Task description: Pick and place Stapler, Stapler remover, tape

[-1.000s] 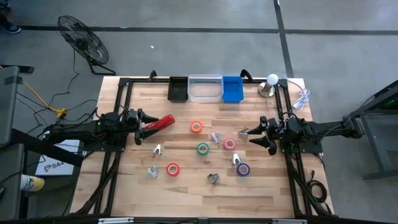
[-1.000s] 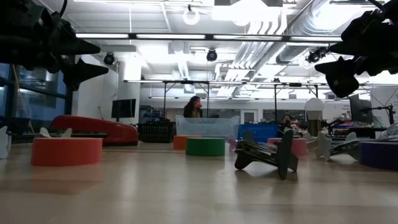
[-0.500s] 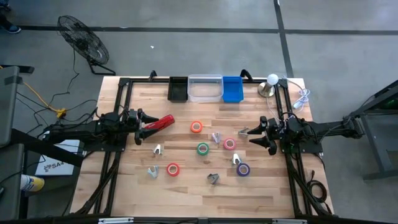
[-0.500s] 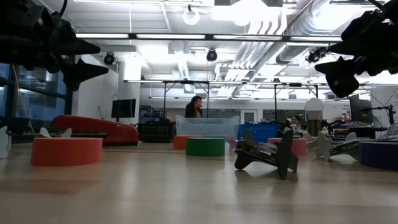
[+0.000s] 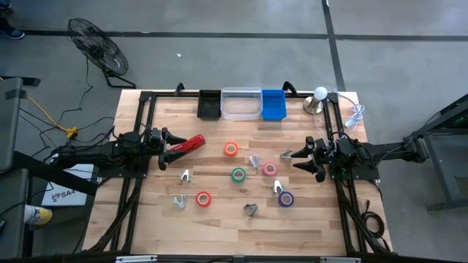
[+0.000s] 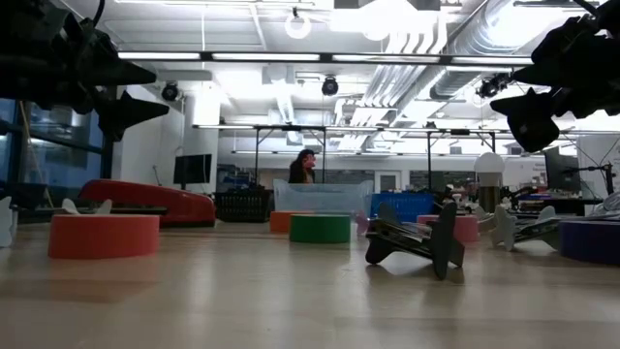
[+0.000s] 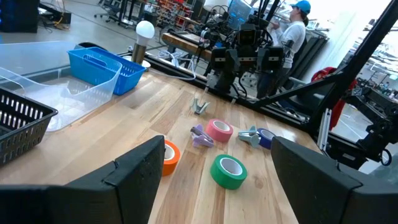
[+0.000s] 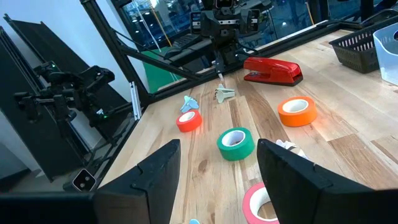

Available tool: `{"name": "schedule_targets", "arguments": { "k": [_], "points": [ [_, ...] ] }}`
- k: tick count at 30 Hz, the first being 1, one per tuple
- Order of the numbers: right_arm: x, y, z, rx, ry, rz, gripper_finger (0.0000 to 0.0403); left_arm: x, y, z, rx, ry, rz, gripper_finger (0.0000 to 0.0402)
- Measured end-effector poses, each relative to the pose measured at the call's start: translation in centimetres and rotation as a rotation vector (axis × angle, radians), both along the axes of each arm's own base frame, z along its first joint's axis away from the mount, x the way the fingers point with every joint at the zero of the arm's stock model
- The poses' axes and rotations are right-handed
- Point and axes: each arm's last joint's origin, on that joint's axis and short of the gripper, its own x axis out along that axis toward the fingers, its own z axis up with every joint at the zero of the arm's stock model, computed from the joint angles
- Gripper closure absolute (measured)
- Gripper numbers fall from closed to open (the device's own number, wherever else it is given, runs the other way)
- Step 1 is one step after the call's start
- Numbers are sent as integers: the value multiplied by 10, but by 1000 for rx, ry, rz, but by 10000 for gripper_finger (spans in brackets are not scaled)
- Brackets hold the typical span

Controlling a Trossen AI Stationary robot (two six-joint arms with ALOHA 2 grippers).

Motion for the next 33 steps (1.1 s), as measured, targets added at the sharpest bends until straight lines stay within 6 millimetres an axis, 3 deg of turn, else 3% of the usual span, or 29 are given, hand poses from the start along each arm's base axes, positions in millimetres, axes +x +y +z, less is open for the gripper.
{"name": "schedule_targets", "arguments": {
  "k": [17,23,28,33],
  "points": [
    [0,-1,4,136,22,-60,199,0,0,0,0,0,0,111],
    [-2,-7,32,135,133,-196,199,0,0,0,0,0,0,111],
    [0,-14,60,85,351,-305,199,0,0,0,0,0,0,111],
    [14,-20,80,0,607,-310,199,0,0,0,0,0,0,111]
  ]
}}
